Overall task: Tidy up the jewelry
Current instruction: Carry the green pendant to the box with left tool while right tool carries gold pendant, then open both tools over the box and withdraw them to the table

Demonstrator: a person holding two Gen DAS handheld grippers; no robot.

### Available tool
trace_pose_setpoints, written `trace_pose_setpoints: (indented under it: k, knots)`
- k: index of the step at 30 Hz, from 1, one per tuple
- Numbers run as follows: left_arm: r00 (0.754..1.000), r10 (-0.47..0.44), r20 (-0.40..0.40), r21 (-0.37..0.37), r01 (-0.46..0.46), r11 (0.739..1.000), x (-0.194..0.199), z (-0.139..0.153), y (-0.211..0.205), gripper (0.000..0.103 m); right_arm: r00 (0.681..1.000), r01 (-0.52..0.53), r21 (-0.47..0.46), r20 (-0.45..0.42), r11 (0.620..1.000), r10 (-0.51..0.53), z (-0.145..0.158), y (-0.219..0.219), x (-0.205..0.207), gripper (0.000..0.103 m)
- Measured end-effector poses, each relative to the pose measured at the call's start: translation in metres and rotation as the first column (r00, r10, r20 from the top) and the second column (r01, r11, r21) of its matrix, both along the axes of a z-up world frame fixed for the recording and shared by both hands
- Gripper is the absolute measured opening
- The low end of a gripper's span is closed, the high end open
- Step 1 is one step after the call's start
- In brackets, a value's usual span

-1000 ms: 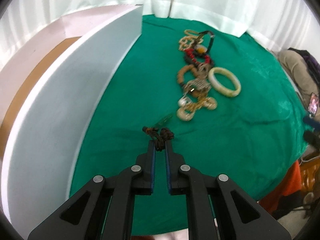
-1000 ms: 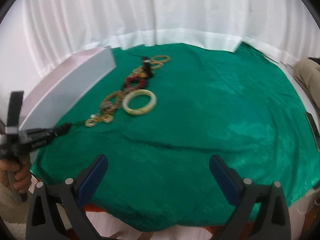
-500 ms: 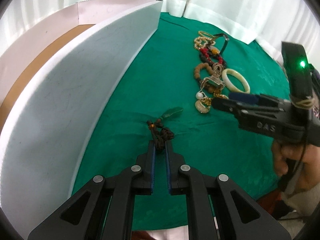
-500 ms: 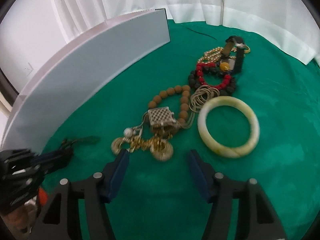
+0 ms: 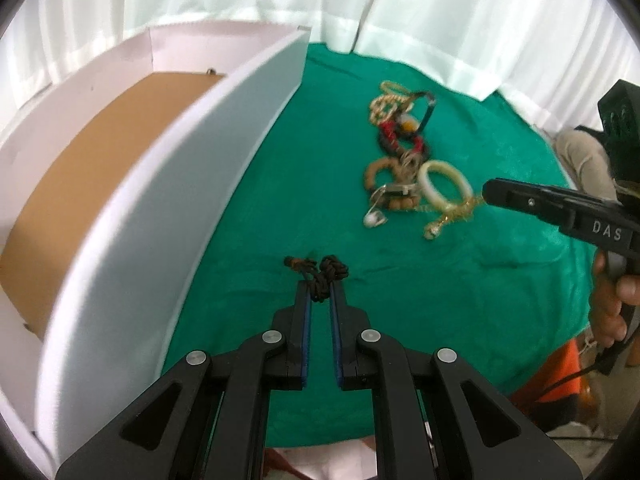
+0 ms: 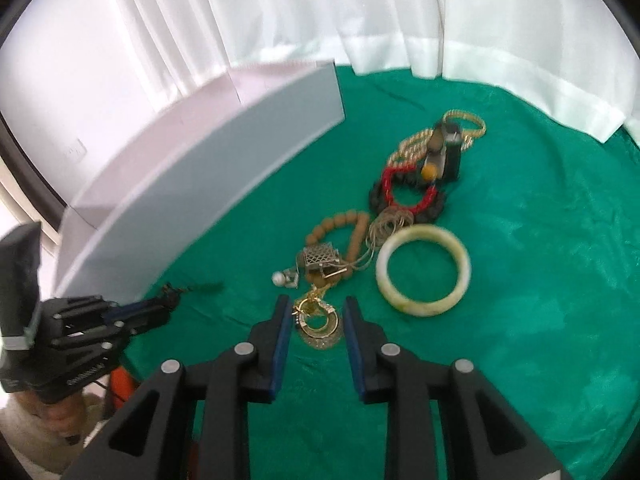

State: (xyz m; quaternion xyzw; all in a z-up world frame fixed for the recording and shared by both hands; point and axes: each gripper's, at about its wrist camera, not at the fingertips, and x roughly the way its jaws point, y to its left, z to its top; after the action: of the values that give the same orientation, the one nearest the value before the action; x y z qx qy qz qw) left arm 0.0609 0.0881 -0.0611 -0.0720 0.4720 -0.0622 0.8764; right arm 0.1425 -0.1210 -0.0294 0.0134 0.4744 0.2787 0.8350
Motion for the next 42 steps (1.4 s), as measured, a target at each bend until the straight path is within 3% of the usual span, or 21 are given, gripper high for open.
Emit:
trace_pose_setpoints:
  k: [11, 15, 19, 23, 26, 34, 35, 36, 38, 40, 42]
  knots:
    - [0.995, 0.044, 0.089, -0.046, -0.040, 0.998, -0.013, 0.079, 0.034, 0.007, 0.997, -0.056, 0.095, 0.061, 0.994, 0.050, 0.075, 0.009, 0.012, 0.026]
    - [0.985, 0.111, 0.130, -0.041, -0.107, 0.993, -0.017, 0.112, 0.070, 0.007, 0.989, -0.122, 0.136, 0.101, 0.983, 0.108, 0.109, 0.037, 0.016, 0.026]
    - [0.966, 0.208, 0.156, 0.008, -0.212, 0.977, -0.020, 0.127, 0.109, 0.007, 0.975, -0.197, 0.189, 0.138, 0.962, 0.173, 0.143, 0.079, 0.025, 0.026]
    - [0.947, 0.297, 0.125, 0.037, -0.303, 0.952, -0.022, 0.114, 0.144, 0.007, 0.952, -0.283, 0.213, 0.181, 0.935, 0.247, 0.166, 0.133, 0.027, 0.026]
    - [0.935, 0.348, 0.070, 0.064, -0.352, 0.934, -0.020, 0.086, 0.163, 0.007, 0.940, -0.328, 0.220, 0.173, 0.919, 0.295, 0.161, 0.170, 0.028, 0.026]
    - [0.916, 0.398, -0.045, 0.140, -0.389, 0.911, -0.021, 0.020, 0.169, 0.009, 0.932, -0.360, 0.121, 0.087, 0.925, 0.351, 0.088, 0.253, 0.029, 0.027]
    - [0.915, 0.402, -0.048, 0.149, -0.391, 0.908, -0.022, 0.017, 0.168, 0.011, 0.935, -0.355, 0.114, 0.072, 0.928, 0.349, 0.080, 0.257, 0.029, 0.028]
    - [0.914, 0.403, -0.051, 0.158, -0.391, 0.907, -0.021, 0.015, 0.166, 0.023, 0.937, -0.349, 0.112, 0.063, 0.930, 0.344, 0.073, 0.259, 0.028, 0.029]
    - [0.914, 0.404, -0.043, 0.172, -0.392, 0.904, -0.023, 0.017, 0.162, 0.068, 0.943, -0.332, 0.103, 0.057, 0.938, 0.328, 0.065, 0.257, 0.027, 0.067]
    - [0.918, 0.396, 0.007, 0.185, -0.391, 0.902, -0.028, 0.026, 0.154, 0.079, 0.951, -0.307, 0.103, 0.071, 0.946, 0.301, 0.066, 0.244, 0.023, 0.071]
    - [0.927, 0.371, 0.055, 0.193, -0.374, 0.907, -0.031, 0.036, 0.143, 0.083, 0.958, -0.279, 0.083, 0.088, 0.957, 0.272, 0.068, 0.229, 0.019, 0.073]
